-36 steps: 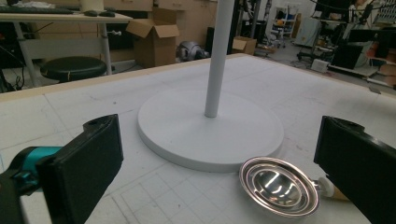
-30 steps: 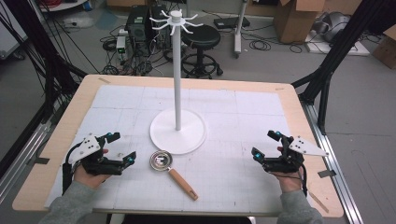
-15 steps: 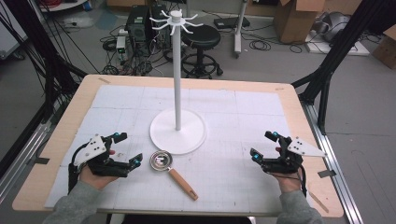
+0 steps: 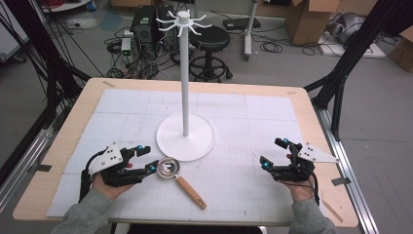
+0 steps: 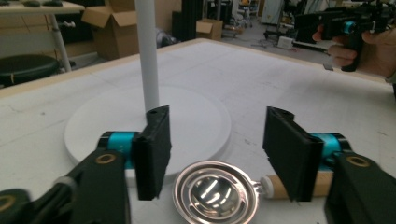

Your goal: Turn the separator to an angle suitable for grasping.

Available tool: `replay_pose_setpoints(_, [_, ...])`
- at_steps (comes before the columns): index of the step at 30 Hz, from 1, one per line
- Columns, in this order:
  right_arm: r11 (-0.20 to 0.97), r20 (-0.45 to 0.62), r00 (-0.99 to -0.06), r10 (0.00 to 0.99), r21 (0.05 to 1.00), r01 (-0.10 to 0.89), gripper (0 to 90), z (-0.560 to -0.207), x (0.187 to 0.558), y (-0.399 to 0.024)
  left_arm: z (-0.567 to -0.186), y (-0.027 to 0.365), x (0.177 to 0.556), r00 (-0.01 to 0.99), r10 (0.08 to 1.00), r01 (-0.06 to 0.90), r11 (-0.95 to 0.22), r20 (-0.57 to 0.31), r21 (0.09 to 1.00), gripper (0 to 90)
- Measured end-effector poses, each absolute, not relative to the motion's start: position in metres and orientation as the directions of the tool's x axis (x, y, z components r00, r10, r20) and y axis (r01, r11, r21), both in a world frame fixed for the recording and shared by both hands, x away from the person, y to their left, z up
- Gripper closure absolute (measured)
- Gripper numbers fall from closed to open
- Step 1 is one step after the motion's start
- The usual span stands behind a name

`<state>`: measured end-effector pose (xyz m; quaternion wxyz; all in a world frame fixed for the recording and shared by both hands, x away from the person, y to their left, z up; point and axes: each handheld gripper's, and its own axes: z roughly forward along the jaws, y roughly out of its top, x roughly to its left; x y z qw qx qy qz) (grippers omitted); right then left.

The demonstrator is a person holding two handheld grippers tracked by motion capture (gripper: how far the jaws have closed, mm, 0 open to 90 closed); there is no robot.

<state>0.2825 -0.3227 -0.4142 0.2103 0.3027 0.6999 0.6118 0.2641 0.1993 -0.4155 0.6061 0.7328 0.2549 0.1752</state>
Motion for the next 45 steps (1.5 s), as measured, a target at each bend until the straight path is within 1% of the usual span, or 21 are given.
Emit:
replay_pose_setpoints(3, [0.068, 0.078, -0.731, 0.678, 0.983, 0.168, 6.7, -0.414, 0.282, -0.323, -0.413, 0.195, 0.262, 0.820, 0.569, 0.179, -0.160, -0.058, 0.971, 62.5])
replay_pose_setpoints(6, [0.073, 0.080, -0.737, 0.671, 0.982, 0.172, 6.7, -0.415, 0.283, -0.322, -0.413, 0.190, 0.261, 0.834, 0.548, 0.201, -0.186, -0.068, 0.962, 73.3])
replay_pose_setpoints(9, [0.075, 0.076, -0.741, 0.667, 0.983, 0.168, 6.7, -0.415, 0.283, -0.322, -0.416, 0.185, 0.263, 0.820, 0.568, 0.220, -0.192, -0.075, 0.956, 78.3])
replay_pose_setpoints(11, [0.072, 0.080, -0.742, 0.666, 0.983, 0.171, 6.7, -0.415, 0.283, -0.322, -0.417, 0.184, 0.263, 0.821, 0.567, 0.219, -0.200, -0.069, 0.955, 79.2])
replay_pose_setpoints(12, [0.070, 0.087, -0.744, 0.663, 0.982, 0.178, 6.7, -0.415, 0.283, -0.321, -0.418, 0.181, 0.263, 0.822, 0.568, 0.211, -0.219, -0.051, 0.953, 82.3])
replay_pose_setpoints(13, [0.070, 0.090, -0.744, 0.662, 0.981, 0.181, 6.7, -0.415, 0.283, -0.321, -0.419, 0.180, 0.263, 0.824, 0.564, 0.210, -0.226, -0.048, 0.951, 83.3])
replay_pose_setpoints(17, [0.072, 0.086, -0.743, 0.663, 0.981, 0.178, 6.7, -0.415, 0.282, -0.321, -0.419, 0.177, 0.264, 0.826, 0.561, 0.219, -0.234, -0.052, 0.947, 88.9])
replay_pose_setpoints(21, [0.077, 0.085, -0.746, 0.661, 0.981, 0.180, 6.7, -0.415, 0.283, -0.320, -0.420, 0.170, 0.266, 0.828, 0.557, 0.243, -0.253, -0.064, 0.937, 89.6])
replay_pose_setpoints(29, [0.082, 0.076, -0.748, 0.659, 0.982, 0.172, 6.7, -0.416, 0.283, -0.319, -0.425, 0.149, 0.268, 0.852, 0.519, 0.273, -0.334, -0.066, 0.902, 89.8])
replay_pose_setpoints(39, [0.092, 0.071, -0.750, 0.658, 0.981, 0.174, 6.7, -0.416, 0.282, -0.317, -0.431, 0.127, 0.277, 0.861, 0.503, 0.318, -0.406, -0.081, 0.857, 89.9])
replay_pose_setpoints(45, [0.099, 0.067, -0.753, 0.655, 0.980, 0.173, 6.7, -0.416, 0.283, -0.317, -0.433, 0.120, 0.281, 0.860, 0.503, 0.330, -0.419, -0.087, 0.846, 90.0])
